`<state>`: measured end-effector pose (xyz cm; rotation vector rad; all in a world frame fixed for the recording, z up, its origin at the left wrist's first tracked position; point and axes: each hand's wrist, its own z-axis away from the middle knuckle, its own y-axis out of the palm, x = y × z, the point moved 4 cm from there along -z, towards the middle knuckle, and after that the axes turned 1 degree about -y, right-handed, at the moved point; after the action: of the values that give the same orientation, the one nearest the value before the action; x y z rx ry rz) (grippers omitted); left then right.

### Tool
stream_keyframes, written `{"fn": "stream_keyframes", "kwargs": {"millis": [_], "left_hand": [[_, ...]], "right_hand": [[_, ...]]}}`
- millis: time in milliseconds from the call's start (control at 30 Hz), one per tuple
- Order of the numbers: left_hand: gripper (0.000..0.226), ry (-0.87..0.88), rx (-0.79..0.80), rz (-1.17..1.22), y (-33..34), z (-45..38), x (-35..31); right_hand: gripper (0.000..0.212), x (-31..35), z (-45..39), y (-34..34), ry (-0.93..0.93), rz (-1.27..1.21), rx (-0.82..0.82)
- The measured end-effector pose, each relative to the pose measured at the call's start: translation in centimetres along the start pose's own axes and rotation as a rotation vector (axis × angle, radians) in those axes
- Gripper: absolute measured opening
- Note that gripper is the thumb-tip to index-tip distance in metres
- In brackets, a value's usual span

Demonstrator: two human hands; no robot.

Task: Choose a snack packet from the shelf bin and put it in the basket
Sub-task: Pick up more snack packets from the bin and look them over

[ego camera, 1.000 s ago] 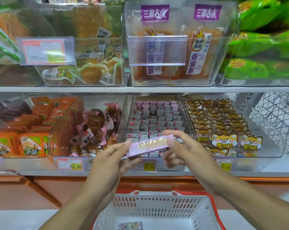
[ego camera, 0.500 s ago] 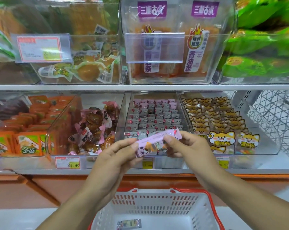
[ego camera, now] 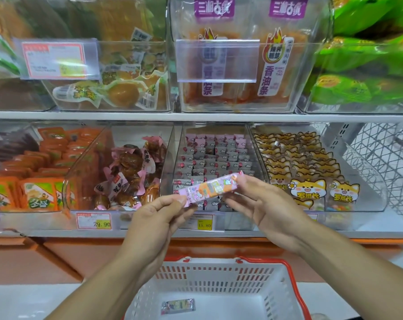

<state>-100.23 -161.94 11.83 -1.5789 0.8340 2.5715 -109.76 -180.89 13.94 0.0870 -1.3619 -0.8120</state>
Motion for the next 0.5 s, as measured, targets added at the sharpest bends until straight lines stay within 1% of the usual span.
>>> {"fn": "stream_keyframes", "kwargs": {"millis": [67, 100, 167, 233, 267, 333, 367, 433, 500], "left_hand": [[0.009, 0.008, 0.004, -0.017, 0.1, -0.2, 0.0], [0.009, 0.027, 0.018, -0.039, 0.2, -0.2, -0.2], [0.009, 0.116, 0.049, -0.131, 0.6, -0.4, -0.8], [0.008, 0.294, 0.047, -0.372, 0.8, -0.6, -1.6], [0.007, 0.405, 0.036, -0.537, 1.0, -0.7, -2.0], [0.009, 0.589, 0.073, -0.882, 1.6, -0.8, -2.3], [0.017, 0.654, 0.115, -1.05, 2.1, -0.8, -2.0], [0.037, 0.699, 0.19, -1.278, 2.6, -1.2, -1.0], [0.049, 0.658, 0.212, -1.36, 2.7, -1.8, -0.3]], "right_hand": [[0.051, -0.2, -0.2, -0.1, -0.018, 0.015, -0.026], [0.05, -0.3, -0.3, -0.3, -0.032, 0.003, -0.049], [0.04, -0.2, -0.5, -0.4, -0.082, -0.034, -0.095], [0.027, 0.3, -1.1, -0.6, -0.185, -0.009, -0.176], [0.024, 0.7, -1.4, -0.6, -0.267, 0.074, -0.221], [0.023, 1.9, -2.2, -0.1, -0.456, 0.378, -0.329], [0.025, 2.4, -2.8, 0.4, -0.533, 0.517, -0.363], [0.025, 3.2, -4.7, 2.0, -0.635, 0.65, -0.377], [0.021, 3.8, -7.6, 3.3, -0.685, 0.668, -0.359]]}}
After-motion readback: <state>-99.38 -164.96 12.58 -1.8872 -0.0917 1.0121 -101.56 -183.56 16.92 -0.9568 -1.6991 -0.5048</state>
